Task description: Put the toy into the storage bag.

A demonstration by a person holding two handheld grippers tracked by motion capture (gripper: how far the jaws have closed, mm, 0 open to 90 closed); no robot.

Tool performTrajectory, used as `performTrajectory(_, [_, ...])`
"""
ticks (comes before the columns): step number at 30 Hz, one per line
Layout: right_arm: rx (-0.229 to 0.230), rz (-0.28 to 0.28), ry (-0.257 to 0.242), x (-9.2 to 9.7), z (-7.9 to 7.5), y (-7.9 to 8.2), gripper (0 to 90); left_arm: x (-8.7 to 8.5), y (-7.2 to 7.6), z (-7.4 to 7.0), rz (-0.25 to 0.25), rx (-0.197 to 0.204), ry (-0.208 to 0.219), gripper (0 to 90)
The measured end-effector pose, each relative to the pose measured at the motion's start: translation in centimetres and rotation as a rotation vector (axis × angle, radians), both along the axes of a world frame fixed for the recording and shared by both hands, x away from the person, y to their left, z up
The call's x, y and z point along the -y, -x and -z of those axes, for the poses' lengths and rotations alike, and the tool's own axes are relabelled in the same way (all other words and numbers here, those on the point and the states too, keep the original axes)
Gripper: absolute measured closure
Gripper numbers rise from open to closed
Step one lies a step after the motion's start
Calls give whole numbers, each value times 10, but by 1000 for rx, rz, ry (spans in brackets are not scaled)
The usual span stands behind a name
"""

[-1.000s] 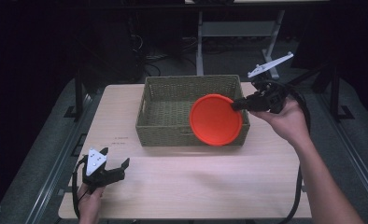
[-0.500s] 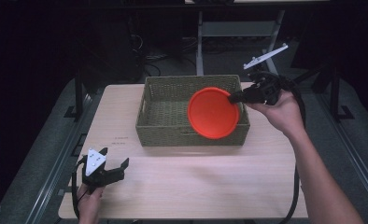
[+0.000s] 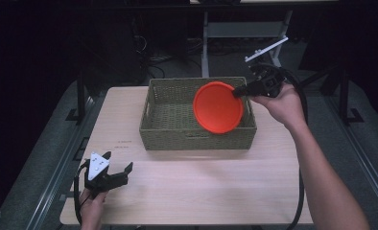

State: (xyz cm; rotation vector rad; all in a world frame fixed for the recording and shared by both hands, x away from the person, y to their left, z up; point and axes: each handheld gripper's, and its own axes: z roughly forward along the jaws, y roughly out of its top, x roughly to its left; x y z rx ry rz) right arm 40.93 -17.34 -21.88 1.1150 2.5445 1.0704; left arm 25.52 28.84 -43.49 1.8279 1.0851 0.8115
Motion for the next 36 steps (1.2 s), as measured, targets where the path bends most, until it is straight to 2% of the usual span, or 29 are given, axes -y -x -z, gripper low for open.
performTrajectory(20, [-35, 60, 11, 0, 13, -35, 822, 1, 0, 0, -4, 10, 10, 128])
performTrajectory(36, [-56, 96, 2, -1, 29, -55, 823, 1, 1, 0, -5, 7, 2, 128])
